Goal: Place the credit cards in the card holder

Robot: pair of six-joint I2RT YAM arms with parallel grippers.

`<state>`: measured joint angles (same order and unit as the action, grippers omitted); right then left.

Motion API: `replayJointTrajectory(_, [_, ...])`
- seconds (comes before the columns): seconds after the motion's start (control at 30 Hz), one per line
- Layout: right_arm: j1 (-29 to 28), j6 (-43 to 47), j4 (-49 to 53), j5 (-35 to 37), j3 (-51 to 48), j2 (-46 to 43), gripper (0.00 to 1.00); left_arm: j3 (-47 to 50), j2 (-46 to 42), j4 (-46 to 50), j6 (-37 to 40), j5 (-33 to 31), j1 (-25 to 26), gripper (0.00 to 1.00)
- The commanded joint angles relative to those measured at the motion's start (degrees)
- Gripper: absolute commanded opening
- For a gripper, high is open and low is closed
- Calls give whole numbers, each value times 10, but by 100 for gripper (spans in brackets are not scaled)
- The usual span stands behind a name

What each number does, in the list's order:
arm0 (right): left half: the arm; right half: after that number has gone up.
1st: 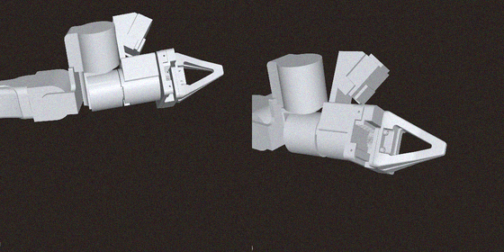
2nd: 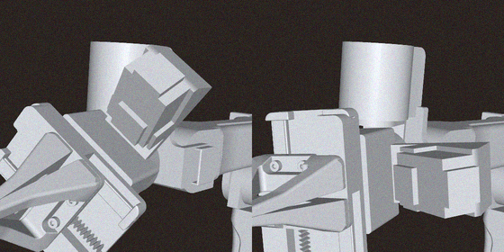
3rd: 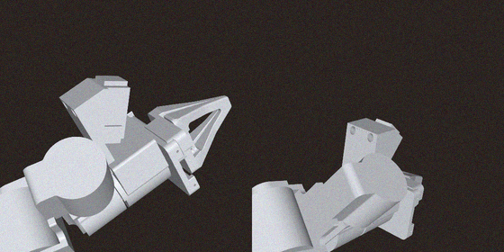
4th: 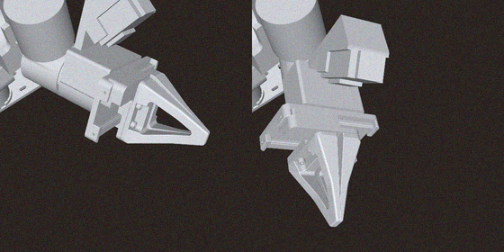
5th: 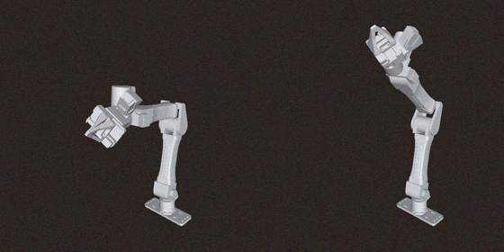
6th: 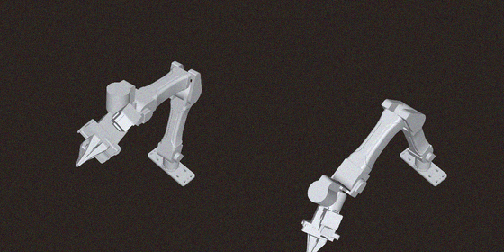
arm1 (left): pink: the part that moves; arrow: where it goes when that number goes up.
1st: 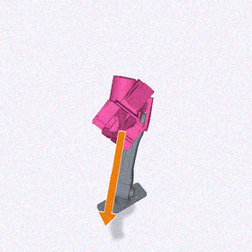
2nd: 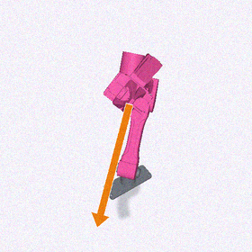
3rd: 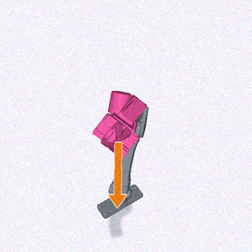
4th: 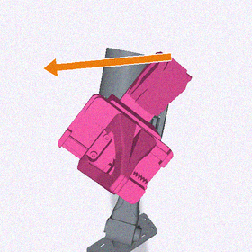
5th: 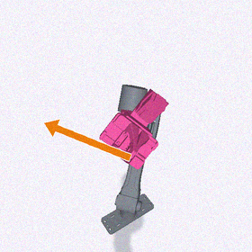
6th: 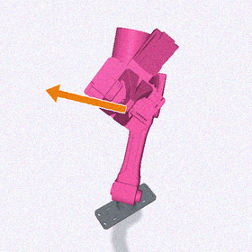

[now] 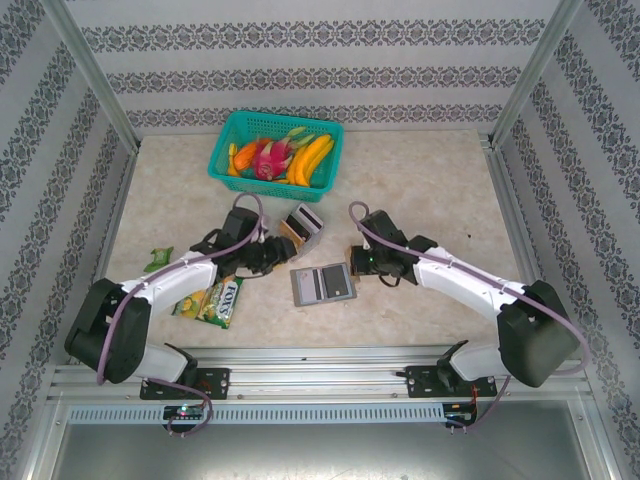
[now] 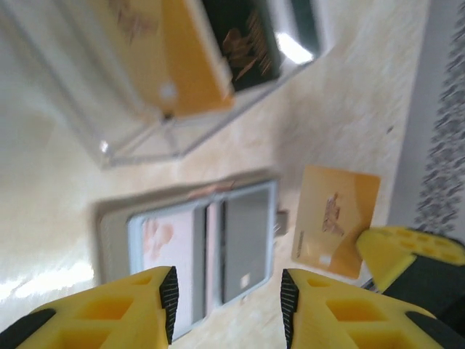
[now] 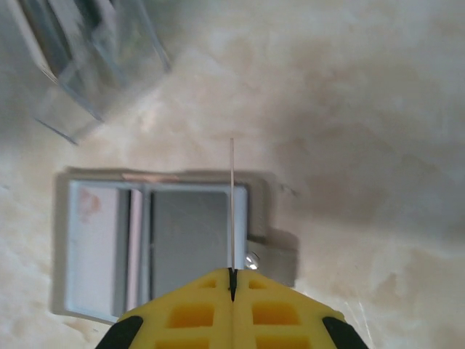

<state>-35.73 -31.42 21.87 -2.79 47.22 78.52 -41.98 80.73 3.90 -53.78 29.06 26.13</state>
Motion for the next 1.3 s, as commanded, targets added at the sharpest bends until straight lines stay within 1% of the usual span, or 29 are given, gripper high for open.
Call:
replayJointTrajectory(0.0, [2, -11, -62, 2, -30, -17, 0, 17, 4, 18, -6, -34, 25, 45])
replayJointTrajectory(0.1, [0, -17, -76, -1, -45, -14, 0, 22, 20, 13, -11, -42, 40, 45])
replayJointTrajectory(0.27, [-3, -12, -68, 10, -48, -6, 0, 20, 39, 10, -14, -45, 50, 45])
replayJointTrajectory(0.47, [-5, -16, -87, -12, -56, 3, 0, 15, 66, 9, -14, -46, 59, 43])
replayJointTrajectory(0.63, [-13, -18, -102, -13, -63, 6, 0, 12, 90, -3, -16, -46, 68, 42])
replayJointTrajectory(0.83, [-17, -17, -116, -30, -66, 12, 0, 1, 113, -10, -18, -47, 80, 38])
replayJointTrajectory(0.93, [-18, -23, -118, -38, -62, 4, 0, 0, 119, -13, -19, -49, 85, 36])
replayJointTrajectory(1.17, [-11, -44, -137, -70, -65, -4, 0, -3, 129, -17, -21, -48, 90, 34])
replayJointTrajectory(1.27, [-11, -52, -131, -71, -64, -13, 0, -4, 128, -17, -20, -50, 89, 34])
